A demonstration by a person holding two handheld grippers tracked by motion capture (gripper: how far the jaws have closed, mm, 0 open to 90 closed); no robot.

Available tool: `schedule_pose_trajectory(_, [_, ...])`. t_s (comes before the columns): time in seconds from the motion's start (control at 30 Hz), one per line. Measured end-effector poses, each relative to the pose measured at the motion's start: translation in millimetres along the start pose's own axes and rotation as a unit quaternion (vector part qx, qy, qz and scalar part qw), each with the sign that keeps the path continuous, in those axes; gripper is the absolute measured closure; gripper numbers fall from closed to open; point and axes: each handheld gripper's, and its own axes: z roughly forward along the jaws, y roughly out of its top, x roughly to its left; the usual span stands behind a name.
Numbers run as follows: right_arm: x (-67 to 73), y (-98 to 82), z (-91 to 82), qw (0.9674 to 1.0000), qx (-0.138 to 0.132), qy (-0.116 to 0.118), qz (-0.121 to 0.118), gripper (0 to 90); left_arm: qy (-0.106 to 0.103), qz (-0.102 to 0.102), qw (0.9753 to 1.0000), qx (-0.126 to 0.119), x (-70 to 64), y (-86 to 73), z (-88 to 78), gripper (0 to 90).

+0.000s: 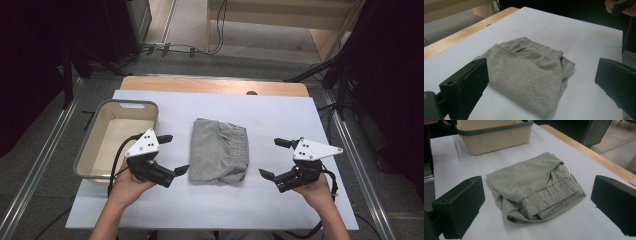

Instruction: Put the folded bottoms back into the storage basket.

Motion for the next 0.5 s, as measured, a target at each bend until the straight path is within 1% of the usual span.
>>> schedule_pose_trajectory(0.1, [1.4, 1.8, 1.9, 1.0, 0.0, 0.0, -0.005, 0.0, -0.001, -0.004, 1.0, -0.003, 0.3, 0.4, -0.6, 0.0])
schedule_pose_trajectory(0.13, [2.7, 2.4, 4.2, 0.9999, 0.005, 0.001, -0.009, 0.0, 0.002, -0.006, 1.0, -0.003, 0.3, 0.8, -1.3, 0.0])
schedule_pose_trajectory(0.2, [2.7, 2.5, 5.0, 0.9999, 0.007, 0.003, -0.01, 0.0, 0.0, -0.008, 1.0, -0.005, -0.2, 0.7, -1.7, 0.0])
schedule_pose_trajectory(0.23, [1.9, 1.7, 8.5, 0.9999, 0.011, 0.008, -0.005, 0.0, -0.002, -0.009, 0.9999, -0.004, -1.5, 0.2, -1.9, 0.0])
schedule_pose_trajectory(0.3, [1.8, 1.6, 9.1, 0.9999, 0.012, 0.008, -0.006, 0.0, 0.001, -0.006, 1.0, -0.002, -2.3, 0.0, -1.9, 0.0])
schedule_pose_trajectory(0.33, [2.2, 1.9, 11.1, 0.9998, 0.015, 0.005, -0.009, 0.0, 0.003, -0.001, 1.0, 0.002, -3.8, -0.1, -2.6, 0.0])
schedule_pose_trajectory(0.47, [4.4, 3.6, 13.1, 0.9999, 0.009, 0.008, -0.009, 0.0, 0.003, -0.004, 1.0, -0.001, -4.9, -0.3, -5.0, 0.0])
schedule_pose_trajectory(0.5, [5.6, 4.3, 14.9, 0.9998, 0.011, 0.014, -0.012, 0.0, 0.003, -0.005, 1.0, -0.002, -5.2, -0.2, -5.6, 0.0])
